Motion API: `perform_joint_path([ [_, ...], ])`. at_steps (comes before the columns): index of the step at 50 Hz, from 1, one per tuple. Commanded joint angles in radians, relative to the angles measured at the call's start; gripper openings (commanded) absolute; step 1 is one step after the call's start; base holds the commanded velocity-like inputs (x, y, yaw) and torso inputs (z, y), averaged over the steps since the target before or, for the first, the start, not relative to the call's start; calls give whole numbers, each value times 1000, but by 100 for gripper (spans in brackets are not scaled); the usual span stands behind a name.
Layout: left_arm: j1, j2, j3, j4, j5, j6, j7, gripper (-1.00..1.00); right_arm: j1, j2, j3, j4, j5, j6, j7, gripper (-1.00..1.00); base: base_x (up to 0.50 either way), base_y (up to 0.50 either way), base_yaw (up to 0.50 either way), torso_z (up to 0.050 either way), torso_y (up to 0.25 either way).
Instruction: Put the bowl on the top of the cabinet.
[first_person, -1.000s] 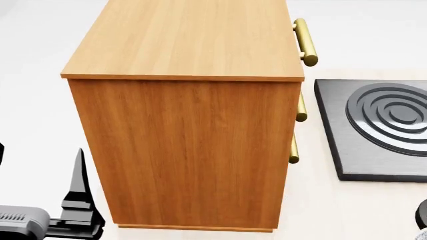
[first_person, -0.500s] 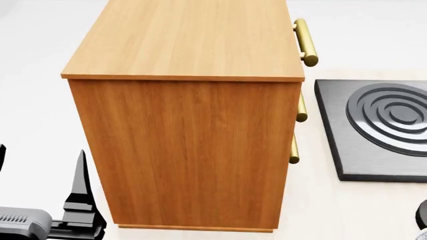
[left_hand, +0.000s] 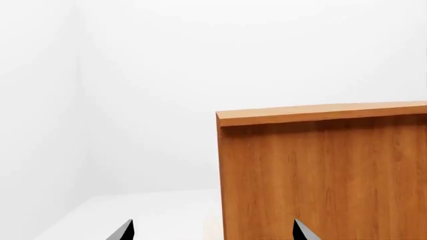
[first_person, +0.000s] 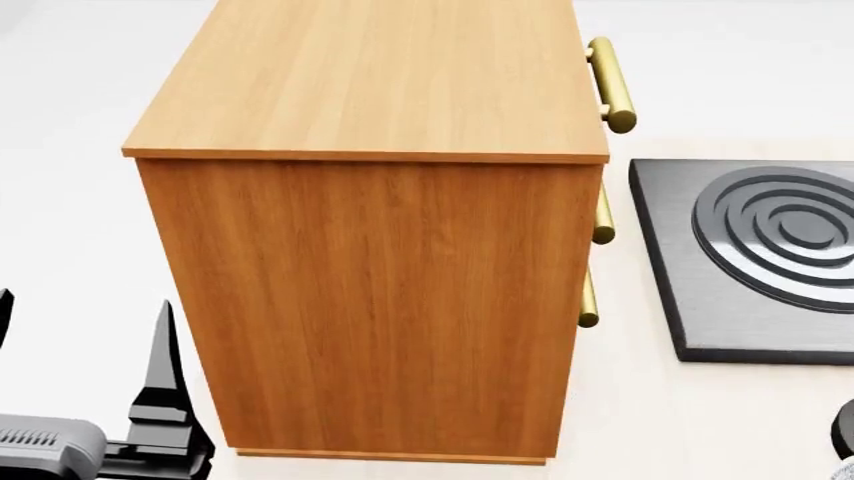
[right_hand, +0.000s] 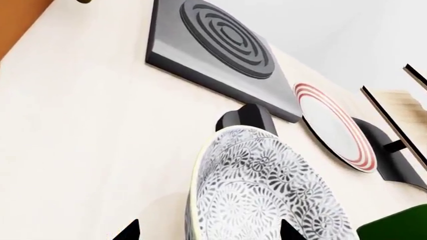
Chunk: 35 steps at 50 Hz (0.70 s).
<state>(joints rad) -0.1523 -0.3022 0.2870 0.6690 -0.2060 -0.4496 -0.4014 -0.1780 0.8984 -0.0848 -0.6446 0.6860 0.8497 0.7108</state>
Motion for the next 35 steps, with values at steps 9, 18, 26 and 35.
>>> perform_joint_path([
  [9,3,-6,4,0,-4,6,-7,100,4,-2,-15,20,-14,-6,-4,100,0,0,0,0,0],
  [18,1,-8,6,-2,-9,9,-8,100,11,-4,-23,27,-20,-6,-5,100,0,0,0,0,0],
  [26,0,-9,7,-9,-11,15,-9,100,13,-2,-26,35,-29,-8,-3,100,0,0,0,0,0],
  [35,3,-12,9,-8,-12,19,-13,100,18,-3,-32,38,-32,-8,-3,100,0,0,0,0,0],
])
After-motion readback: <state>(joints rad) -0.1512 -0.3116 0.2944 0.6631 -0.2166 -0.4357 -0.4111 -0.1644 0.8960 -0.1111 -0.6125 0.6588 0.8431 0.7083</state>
